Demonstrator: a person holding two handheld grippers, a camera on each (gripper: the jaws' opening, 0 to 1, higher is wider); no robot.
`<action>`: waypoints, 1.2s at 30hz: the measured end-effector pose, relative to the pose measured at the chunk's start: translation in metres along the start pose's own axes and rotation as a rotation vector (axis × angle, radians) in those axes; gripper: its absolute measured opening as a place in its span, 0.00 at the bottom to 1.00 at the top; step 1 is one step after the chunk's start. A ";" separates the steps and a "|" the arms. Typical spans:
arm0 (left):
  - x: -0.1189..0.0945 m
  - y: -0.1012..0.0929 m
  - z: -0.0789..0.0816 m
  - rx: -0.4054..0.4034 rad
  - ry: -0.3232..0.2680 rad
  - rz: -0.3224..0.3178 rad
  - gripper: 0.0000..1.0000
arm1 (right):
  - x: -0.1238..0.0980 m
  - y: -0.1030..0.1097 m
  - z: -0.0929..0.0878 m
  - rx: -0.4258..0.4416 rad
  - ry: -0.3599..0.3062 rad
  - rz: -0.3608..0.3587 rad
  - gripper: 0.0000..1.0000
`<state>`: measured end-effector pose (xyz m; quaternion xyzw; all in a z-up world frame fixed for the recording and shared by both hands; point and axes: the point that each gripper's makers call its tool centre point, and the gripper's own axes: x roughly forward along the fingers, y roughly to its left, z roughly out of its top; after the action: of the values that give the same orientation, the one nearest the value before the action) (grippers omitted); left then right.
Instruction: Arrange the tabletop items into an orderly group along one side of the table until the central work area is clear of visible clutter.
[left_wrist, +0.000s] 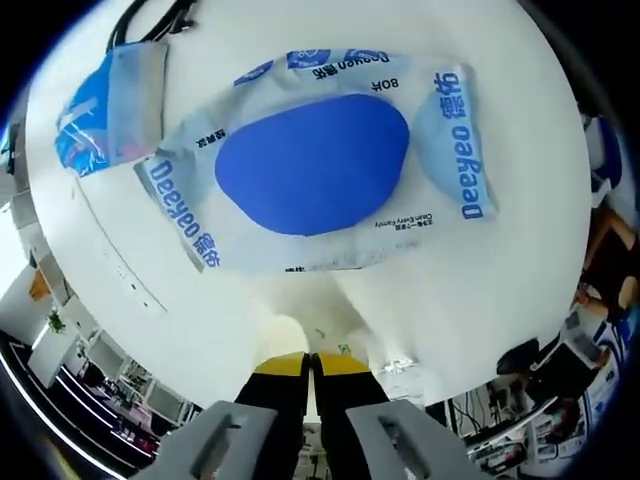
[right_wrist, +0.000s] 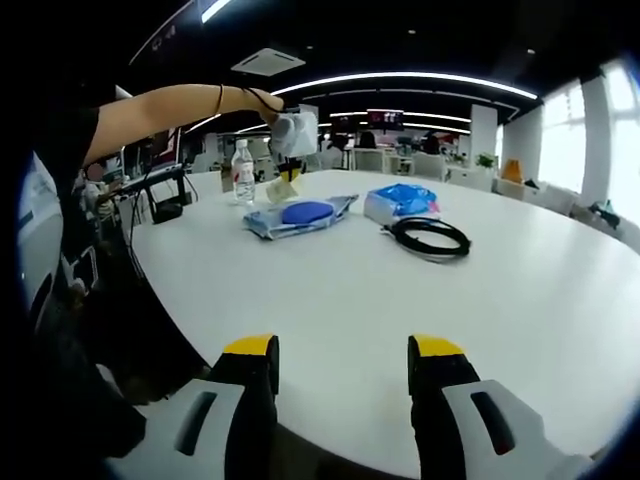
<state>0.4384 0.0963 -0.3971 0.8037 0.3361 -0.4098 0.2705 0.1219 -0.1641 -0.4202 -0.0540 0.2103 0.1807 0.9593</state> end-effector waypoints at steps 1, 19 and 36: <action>0.000 0.000 0.000 -0.004 -0.002 0.001 0.01 | 0.000 0.000 0.000 0.000 0.000 0.001 0.49; -0.006 -0.008 -0.007 -0.059 -0.034 0.011 0.00 | 0.003 0.005 0.003 -0.007 -0.002 0.014 0.48; -0.008 -0.023 -0.032 -0.191 -0.093 0.079 0.00 | 0.008 0.015 0.008 -0.032 0.000 0.043 0.48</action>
<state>0.4326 0.1311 -0.3775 0.7670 0.3285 -0.4019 0.3772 0.1260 -0.1459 -0.4165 -0.0647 0.2086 0.2044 0.9542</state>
